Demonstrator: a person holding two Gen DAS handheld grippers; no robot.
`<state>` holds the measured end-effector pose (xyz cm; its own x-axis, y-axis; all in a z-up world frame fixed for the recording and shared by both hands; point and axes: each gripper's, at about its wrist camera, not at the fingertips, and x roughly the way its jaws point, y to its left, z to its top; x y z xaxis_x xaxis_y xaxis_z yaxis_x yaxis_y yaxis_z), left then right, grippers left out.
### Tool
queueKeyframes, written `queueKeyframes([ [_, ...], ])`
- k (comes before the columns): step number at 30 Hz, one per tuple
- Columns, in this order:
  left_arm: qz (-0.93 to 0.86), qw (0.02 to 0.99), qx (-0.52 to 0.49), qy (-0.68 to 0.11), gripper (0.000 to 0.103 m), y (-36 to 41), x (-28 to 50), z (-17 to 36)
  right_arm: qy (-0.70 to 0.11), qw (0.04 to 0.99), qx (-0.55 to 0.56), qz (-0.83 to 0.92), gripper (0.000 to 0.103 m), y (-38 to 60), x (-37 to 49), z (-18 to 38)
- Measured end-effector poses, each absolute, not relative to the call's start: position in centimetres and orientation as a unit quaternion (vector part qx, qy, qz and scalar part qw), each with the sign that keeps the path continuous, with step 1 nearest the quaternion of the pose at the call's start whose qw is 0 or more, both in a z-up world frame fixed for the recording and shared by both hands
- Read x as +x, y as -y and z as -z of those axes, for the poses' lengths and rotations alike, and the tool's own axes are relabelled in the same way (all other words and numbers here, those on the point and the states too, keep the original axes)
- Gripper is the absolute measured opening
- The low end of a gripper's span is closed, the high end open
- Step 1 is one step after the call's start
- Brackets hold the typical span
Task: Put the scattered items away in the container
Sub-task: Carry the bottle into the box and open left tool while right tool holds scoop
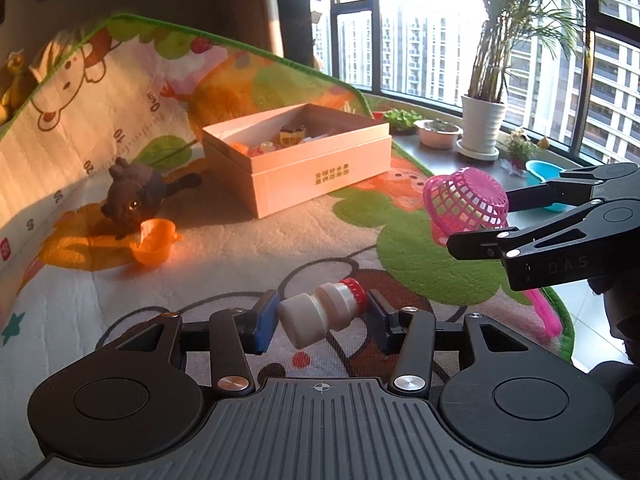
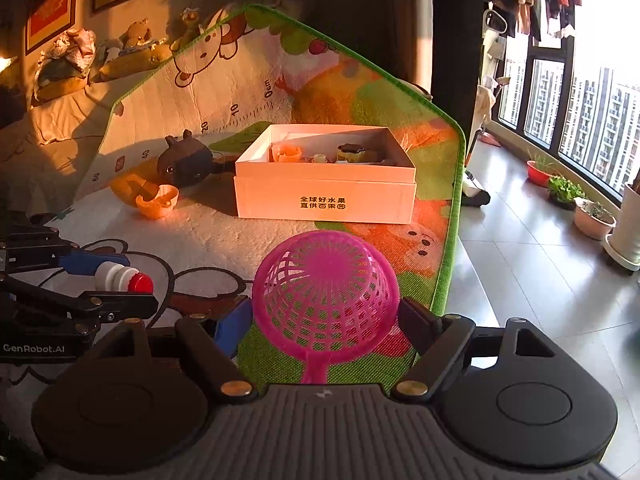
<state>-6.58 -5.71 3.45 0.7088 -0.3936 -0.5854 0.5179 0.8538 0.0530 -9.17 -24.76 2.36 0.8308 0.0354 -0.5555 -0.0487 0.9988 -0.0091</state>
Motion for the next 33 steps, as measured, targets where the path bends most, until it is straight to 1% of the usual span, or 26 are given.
queueKeyframes([
  [6, 0.256, 0.918, 0.104, -0.285, 0.052, 6.2, -5.6, -3.8, -0.296, 0.955, 0.010, -0.024, 0.080, 26.0, -7.9, -2.7],
  [14, 0.284, 0.915, 0.094, -0.272, 0.052, 7.4, -2.4, -4.9, -0.302, 0.952, 0.022, -0.042, 0.080, 26.9, -3.9, -3.1],
  [17, 0.297, 0.915, 0.104, -0.253, 0.052, 8.2, -0.7, -5.5, -0.307, 0.950, 0.036, -0.051, 0.080, 27.6, -1.2, -4.0],
  [20, 0.308, 0.915, 0.105, -0.238, 0.052, 8.7, 2.1, -6.6, -0.291, 0.955, 0.039, -0.045, 0.080, 28.4, 1.7, -6.0],
  [22, 0.308, 0.919, 0.113, -0.220, 0.052, 9.1, 4.1, -7.6, -0.267, 0.962, 0.039, -0.035, 0.078, 29.0, 4.1, -7.7],
  [24, 0.304, 0.924, 0.124, -0.196, 0.052, 9.6, 6.1, -8.5, -0.246, 0.968, 0.036, -0.022, 0.077, 29.4, 7.0, -9.2],
  [26, 0.297, 0.929, 0.130, -0.178, 0.052, 10.1, 8.5, -9.0, -0.239, 0.970, 0.039, -0.017, 0.074, 29.7, 9.9, -10.3],
  [28, 0.287, 0.933, 0.129, -0.173, 0.052, 10.8, 11.1, -9.2, -0.240, 0.969, 0.045, -0.020, 0.065, 29.9, 13.0, -10.9],
  [31, 0.279, 0.935, 0.139, -0.168, 0.052, 11.8, 14.5, -8.8, -0.245, 0.968, 0.047, -0.019, 0.065, 29.9, 16.4, -10.8],
  [33, 0.275, 0.934, 0.141, -0.178, 0.052, 12.2, 16.5, -8.1, -0.249, 0.967, 0.047, -0.009, 0.065, 30.1, 17.4, -10.5],
])
